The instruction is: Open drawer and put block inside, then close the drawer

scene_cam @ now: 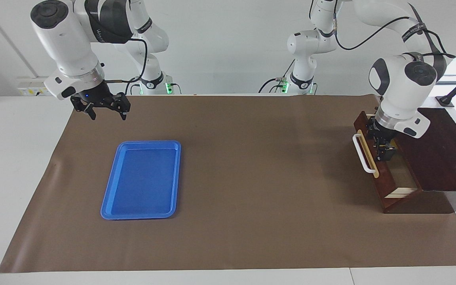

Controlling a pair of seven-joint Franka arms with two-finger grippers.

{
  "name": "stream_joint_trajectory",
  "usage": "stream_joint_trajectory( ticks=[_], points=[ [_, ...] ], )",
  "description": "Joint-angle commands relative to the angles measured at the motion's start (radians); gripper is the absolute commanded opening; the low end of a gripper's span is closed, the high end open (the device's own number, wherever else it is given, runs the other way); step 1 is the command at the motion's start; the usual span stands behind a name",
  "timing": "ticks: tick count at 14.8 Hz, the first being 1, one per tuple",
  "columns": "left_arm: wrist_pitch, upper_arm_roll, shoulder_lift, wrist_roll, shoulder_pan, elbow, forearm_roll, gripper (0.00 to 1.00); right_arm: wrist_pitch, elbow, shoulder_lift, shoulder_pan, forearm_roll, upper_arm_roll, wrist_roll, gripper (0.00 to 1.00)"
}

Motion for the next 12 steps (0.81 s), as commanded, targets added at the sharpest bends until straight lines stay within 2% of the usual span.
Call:
stream_joint_trajectory(
  ticks=[1,3,5,7,8,9,11,12],
  points=[
    [0.028,-0.002,-0.001,0.07,0.068,-0.013,0.023,1.0,-0.006,-0.006,-0.012,0.002,-0.004,-0.001,-0.015,1.0],
    [0.047,-0.002,0.001,0.105,0.104,-0.013,0.023,1.0,-0.006,-0.008,-0.012,-0.01,-0.005,-0.001,-0.013,1.0],
    [0.041,-0.002,0.002,0.107,0.096,-0.009,0.023,1.0,-0.007,-0.008,-0.012,-0.013,-0.005,-0.007,-0.013,1.0],
    [-0.01,-0.008,0.004,0.113,0.082,0.031,0.02,1.0,-0.007,-0.008,-0.012,-0.012,-0.005,-0.007,-0.013,1.0],
    [-0.074,-0.009,0.002,0.136,0.051,0.083,0.014,1.0,-0.007,-0.008,-0.012,-0.01,-0.005,-0.007,-0.013,1.0],
    [-0.124,-0.011,-0.001,0.177,0.033,0.126,0.005,1.0,-0.007,-0.008,-0.012,-0.01,-0.005,-0.005,-0.013,1.0],
    [-0.212,-0.02,-0.038,0.314,0.001,0.151,-0.043,1.0,-0.007,-0.008,-0.012,-0.01,-0.005,-0.005,-0.013,1.0],
    [-0.29,-0.025,-0.073,0.508,-0.035,0.156,-0.079,1.0,-0.007,-0.006,-0.012,-0.011,-0.005,-0.007,-0.013,1.0]
  ],
)
